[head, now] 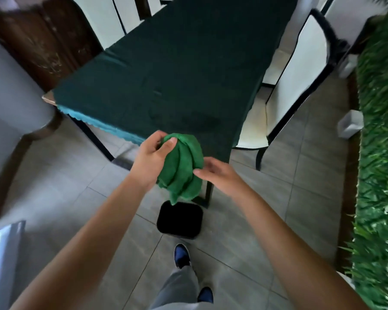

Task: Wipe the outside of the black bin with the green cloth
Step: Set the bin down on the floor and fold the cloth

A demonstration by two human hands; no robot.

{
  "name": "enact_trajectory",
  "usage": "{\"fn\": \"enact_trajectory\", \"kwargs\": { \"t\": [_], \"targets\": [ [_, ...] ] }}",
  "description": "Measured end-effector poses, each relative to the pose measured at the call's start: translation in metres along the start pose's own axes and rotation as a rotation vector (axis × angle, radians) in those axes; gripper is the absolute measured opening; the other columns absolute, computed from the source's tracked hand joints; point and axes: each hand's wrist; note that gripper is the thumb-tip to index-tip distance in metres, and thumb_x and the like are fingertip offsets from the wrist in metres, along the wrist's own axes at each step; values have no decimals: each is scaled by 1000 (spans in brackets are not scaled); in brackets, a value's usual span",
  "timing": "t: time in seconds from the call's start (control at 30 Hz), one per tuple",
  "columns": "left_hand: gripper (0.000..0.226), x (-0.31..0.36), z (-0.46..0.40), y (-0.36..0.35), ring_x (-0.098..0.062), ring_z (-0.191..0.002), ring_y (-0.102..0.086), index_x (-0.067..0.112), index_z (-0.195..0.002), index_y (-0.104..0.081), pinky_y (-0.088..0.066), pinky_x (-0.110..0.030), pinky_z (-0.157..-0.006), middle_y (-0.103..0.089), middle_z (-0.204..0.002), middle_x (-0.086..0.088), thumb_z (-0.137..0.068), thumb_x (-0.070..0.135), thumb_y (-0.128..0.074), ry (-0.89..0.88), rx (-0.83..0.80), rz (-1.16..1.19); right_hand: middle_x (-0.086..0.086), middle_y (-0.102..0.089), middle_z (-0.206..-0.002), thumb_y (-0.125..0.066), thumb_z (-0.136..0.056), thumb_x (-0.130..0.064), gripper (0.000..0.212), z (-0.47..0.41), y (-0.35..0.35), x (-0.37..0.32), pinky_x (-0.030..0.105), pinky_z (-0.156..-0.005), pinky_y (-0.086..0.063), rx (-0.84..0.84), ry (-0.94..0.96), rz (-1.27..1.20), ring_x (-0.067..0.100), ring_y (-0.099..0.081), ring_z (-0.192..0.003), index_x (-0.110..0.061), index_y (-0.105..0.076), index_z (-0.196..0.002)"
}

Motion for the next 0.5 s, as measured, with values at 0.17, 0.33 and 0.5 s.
{"fn": "enact_trajectory", "kwargs": {
  "t": [0.17,0.33,0.5],
  "targets": [
    [19,13,-50,12,-27,-81,-60,15,-81,-60,-52,-42,-74,-58,-83,-14,-98,21,-66,76,62,108,-9,-77,-117,-81,-88,-18,33,-45,-2,8,41,-109,-52,-64,-79,-68,11,-70,-115,-33,-71,-116],
    [20,18,-107,22,-24,-74,-64,14,-81,-59,-55,-37,-68,-63,-79,-8,-99,19,-66,163,123,178,3,-81,-104,-68,-96,-11,16,-105,16,-15,31,-90,-59,114,-114,-276,21,-77,-100,-21,-78,-103],
    [18,1,-175,40,-22,-68,-70,14,-83,-61,-60,-36,-62,-70,-78,-6,-98,20,-68,271,228,220,14,-79,-104,-69,-96,-14,13,-182,64,-31,38,-83,-63,160,-185,-539,28,-77,-94,-7,-75,-106]
  ]
}}
Point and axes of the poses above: each hand's wrist, its own z-axis away from the middle knuckle, its own y-axis out of the back of the hand, x = y × z
